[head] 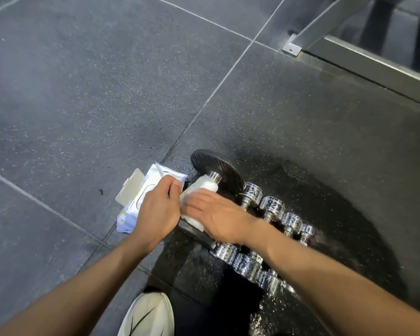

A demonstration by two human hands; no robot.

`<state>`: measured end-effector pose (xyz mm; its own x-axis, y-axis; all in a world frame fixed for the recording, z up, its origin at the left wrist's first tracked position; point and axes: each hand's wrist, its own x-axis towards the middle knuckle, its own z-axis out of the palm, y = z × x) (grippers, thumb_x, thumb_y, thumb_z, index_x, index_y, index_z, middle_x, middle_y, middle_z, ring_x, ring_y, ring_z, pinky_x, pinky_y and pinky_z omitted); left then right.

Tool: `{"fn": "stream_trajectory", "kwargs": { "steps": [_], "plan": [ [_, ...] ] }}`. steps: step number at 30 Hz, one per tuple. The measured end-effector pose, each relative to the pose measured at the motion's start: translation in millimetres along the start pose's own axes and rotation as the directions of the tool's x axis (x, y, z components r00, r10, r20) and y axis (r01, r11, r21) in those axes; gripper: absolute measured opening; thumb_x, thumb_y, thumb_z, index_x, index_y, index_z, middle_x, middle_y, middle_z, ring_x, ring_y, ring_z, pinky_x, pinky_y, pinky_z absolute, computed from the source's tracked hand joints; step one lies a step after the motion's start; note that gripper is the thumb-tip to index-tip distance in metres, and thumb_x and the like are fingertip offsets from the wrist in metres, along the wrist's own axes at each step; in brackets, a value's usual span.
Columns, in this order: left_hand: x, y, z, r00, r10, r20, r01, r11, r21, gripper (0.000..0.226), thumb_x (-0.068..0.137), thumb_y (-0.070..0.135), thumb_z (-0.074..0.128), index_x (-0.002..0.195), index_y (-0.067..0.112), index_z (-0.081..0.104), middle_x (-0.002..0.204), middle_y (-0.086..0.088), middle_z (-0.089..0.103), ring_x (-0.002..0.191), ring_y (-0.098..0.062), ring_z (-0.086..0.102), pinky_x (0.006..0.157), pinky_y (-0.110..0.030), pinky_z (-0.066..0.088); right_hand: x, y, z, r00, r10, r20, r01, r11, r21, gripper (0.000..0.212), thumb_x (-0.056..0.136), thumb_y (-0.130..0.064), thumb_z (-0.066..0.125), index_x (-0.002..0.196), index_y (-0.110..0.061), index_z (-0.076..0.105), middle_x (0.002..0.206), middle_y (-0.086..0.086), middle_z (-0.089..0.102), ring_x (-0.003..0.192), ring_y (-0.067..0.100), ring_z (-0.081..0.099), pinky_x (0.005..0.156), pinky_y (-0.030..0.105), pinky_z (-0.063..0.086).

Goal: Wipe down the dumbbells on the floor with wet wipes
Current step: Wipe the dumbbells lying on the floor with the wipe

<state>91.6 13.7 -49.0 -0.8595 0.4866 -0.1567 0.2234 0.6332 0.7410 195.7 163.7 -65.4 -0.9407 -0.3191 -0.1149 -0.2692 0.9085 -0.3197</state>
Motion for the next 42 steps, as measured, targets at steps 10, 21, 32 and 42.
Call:
{"fn": "stream_trajectory", "kwargs": {
  "steps": [10,21,32,42],
  "plan": [
    [2,-2,0,1.000,0.015,0.012,-0.015,1.000,-0.009,0.028,0.104,0.028,0.039,0.078,0.018,0.045,0.070,-0.002,0.055,0.073,-0.032,0.051,0.069,-0.048,0.043,-81,-14,5,0.916,0.389,0.095,-0.394,0.836,0.382,0.082,0.094,0.006,0.045,0.162,-0.032,0.018,0.167,-0.015,0.008,0.153,0.008,0.021,0.124,0.032,0.027],
    [5,-7,4,1.000,0.027,0.002,-0.027,1.000,0.000,0.030,0.103,0.028,0.039,0.076,0.020,0.047,0.073,0.003,0.056,0.075,-0.028,0.052,0.070,-0.045,0.042,-116,37,-33,0.299,0.922,-0.245,-0.571,0.378,0.729,0.051,0.104,-0.015,0.040,0.149,-0.039,0.045,0.144,-0.007,0.057,0.116,0.012,0.058,0.099,0.027,0.042],
    [6,-4,2,0.998,0.038,0.044,-0.040,0.998,0.046,0.028,0.102,0.024,0.039,0.077,0.016,0.049,0.075,-0.004,0.057,0.076,-0.030,0.054,0.071,-0.044,0.044,-97,-17,19,0.790,0.603,0.108,-0.592,0.797,-0.118,0.068,0.109,-0.034,0.026,0.158,-0.006,-0.012,0.164,0.012,-0.027,0.143,0.033,-0.041,0.119,0.044,-0.024],
    [7,0,0,0.999,0.018,0.050,-0.022,0.997,0.071,0.029,0.101,0.019,0.040,0.075,0.014,0.052,0.073,-0.005,0.058,0.072,-0.025,0.052,0.065,-0.035,0.039,-123,-44,17,0.872,0.445,0.205,-0.467,0.626,0.625,0.050,0.109,-0.021,0.036,0.157,-0.031,0.037,0.166,-0.021,0.019,0.151,-0.007,0.007,0.120,0.010,-0.003]
  ]
}}
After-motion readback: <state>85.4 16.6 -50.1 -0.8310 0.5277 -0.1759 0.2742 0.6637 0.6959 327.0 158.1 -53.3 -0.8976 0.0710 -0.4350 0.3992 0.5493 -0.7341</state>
